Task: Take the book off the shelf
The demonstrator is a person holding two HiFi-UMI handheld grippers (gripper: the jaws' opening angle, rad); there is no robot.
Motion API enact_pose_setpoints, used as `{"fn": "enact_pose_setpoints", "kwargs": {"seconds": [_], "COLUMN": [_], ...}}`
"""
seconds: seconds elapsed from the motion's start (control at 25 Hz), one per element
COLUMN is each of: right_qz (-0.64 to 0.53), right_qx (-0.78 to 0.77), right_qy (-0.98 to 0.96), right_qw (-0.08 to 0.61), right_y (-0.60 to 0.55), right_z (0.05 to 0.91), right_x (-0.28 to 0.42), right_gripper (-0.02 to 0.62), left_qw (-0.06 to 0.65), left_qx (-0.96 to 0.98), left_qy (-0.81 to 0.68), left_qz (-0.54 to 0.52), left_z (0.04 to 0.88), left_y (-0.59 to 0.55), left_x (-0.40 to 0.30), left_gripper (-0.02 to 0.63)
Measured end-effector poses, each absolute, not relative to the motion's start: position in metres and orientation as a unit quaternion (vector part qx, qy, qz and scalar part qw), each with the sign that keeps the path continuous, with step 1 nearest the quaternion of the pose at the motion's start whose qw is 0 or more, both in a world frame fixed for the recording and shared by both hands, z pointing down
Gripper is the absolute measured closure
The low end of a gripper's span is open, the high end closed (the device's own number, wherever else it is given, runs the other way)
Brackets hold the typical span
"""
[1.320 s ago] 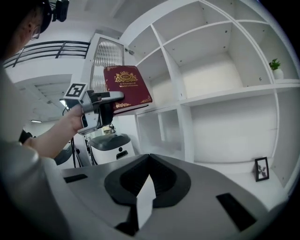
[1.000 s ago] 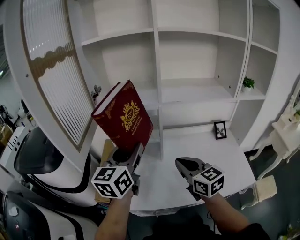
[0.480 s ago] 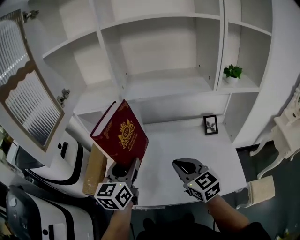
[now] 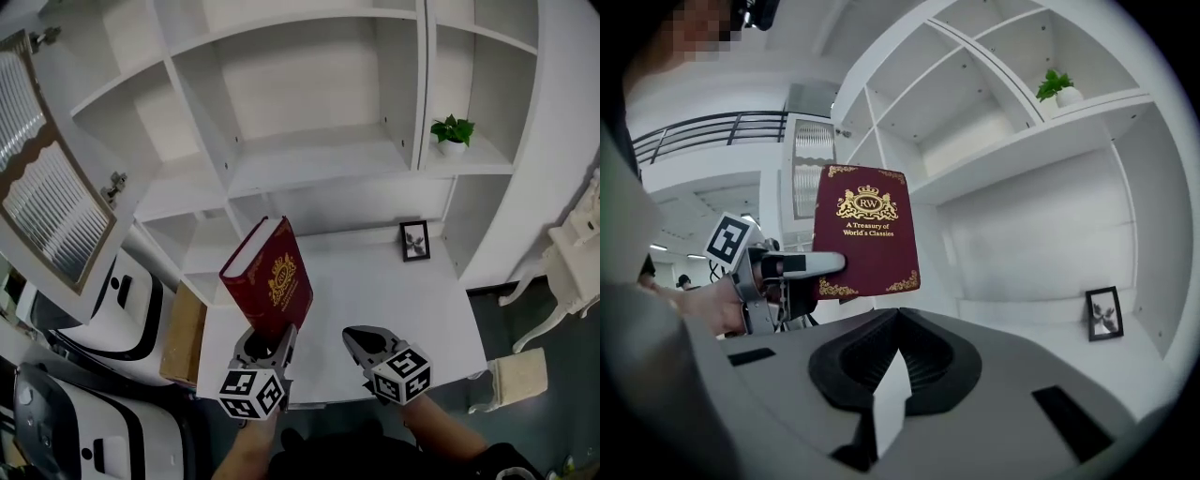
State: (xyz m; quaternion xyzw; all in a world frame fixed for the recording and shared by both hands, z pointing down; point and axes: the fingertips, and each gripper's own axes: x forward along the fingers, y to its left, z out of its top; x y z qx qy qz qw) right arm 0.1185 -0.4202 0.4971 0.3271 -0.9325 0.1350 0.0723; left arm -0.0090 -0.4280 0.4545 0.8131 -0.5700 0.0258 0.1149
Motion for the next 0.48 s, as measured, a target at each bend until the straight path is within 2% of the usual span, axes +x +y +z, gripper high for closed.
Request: {"fn": "enact_pose_setpoints", "kwargs": {"seconds": [0.48], "right_qz": [0.133], "right_qx": [0.389], "right_qy": [-0.91], "right_qw": [0.05], "right_y": [-0.413], "right_z": [0.499], "right_x": [0.107], "right_gripper": [0.581], "left_qw": [0.095], "left_qx": [0.793], "left_qy": [-0.596], "left_qz": [0.087], "left_z": [0.483], "left_y": [-0.406], "left_x": [-0.086], "left_gripper": [0.387]}}
